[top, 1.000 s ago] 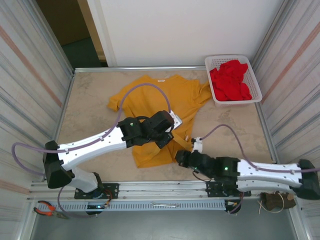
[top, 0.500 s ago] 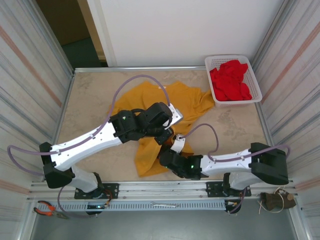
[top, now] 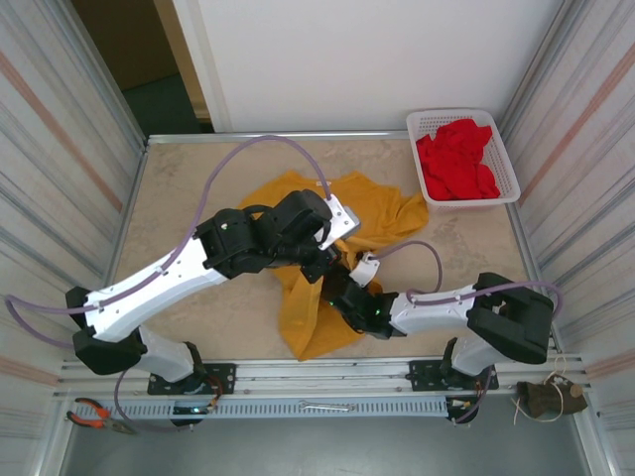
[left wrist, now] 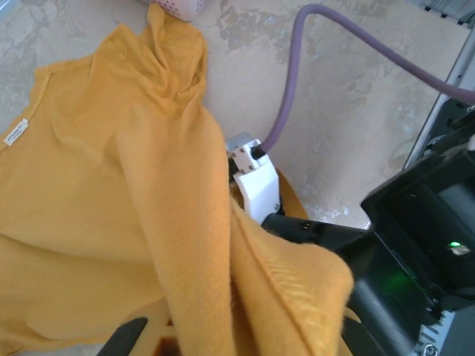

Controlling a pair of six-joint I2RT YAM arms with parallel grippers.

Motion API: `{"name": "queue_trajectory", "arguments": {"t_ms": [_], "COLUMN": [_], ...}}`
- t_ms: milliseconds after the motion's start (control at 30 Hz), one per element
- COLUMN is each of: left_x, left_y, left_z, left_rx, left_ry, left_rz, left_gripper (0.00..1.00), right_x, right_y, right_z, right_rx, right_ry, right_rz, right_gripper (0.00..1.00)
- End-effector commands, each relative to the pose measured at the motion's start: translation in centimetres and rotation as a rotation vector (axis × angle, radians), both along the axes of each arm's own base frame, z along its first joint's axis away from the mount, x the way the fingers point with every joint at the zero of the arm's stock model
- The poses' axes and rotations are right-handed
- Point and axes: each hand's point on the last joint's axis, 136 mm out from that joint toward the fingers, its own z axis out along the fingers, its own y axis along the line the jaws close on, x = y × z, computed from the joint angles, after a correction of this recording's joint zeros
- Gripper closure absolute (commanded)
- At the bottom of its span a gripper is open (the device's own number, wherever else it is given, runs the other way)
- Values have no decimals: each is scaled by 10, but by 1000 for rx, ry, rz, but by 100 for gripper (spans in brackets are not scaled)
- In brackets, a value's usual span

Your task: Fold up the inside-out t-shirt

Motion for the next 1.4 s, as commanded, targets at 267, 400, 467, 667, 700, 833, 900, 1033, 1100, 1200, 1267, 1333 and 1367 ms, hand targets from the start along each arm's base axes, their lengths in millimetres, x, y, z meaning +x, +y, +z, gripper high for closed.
{"name": "queue_trajectory", "arguments": {"t_ms": [267,400,467,667,700,833,900,1033,1100,1200,1267,1333,1367], "left_x": [-3,-7,-12,-41,-48,-80,-92,-118,-125,-132,-138,-149,-155], "left_y": [-15,-16,-17,-30,-35,-55,-64,-86,-92,-96,-100,-105,-107], "left_z": [41,48,48,41,41,37,40,48,49,50,54,63,66], "left_rx": [-90,-125,-148,-225,-241,-300,-342,-459,-486,-518,-554,-599,-607], "left_ry": [8,30,56,141,153,203,233,316,348,384,418,452,463], "left_rz": [-44,-44,-49,-93,-109,-183,-208,-286,-307,-328,-351,-398,-417], "left_gripper": [100,100,100,100,100,100,100,100,100,100,100,100,100], "right_x": [7,30,44,79,82,92,96,103,107,113,117,124,126], "right_y": [56,44,39,52,54,55,51,47,48,52,52,50,49], "right_z": [-5,-18,-25,-38,-39,-49,-54,-59,-58,-51,-52,-55,-56], "right_rx": [97,150,178,258,270,298,301,300,295,297,296,300,302], "right_ry": [51,100,128,201,208,230,244,259,270,251,252,256,257], "right_rz": [41,-52,-89,-65,-54,-44,-48,-45,-26,5,1,-14,-20], "right_gripper": [100,100,100,100,100,97,93,82,77,74,74,73,71]}}
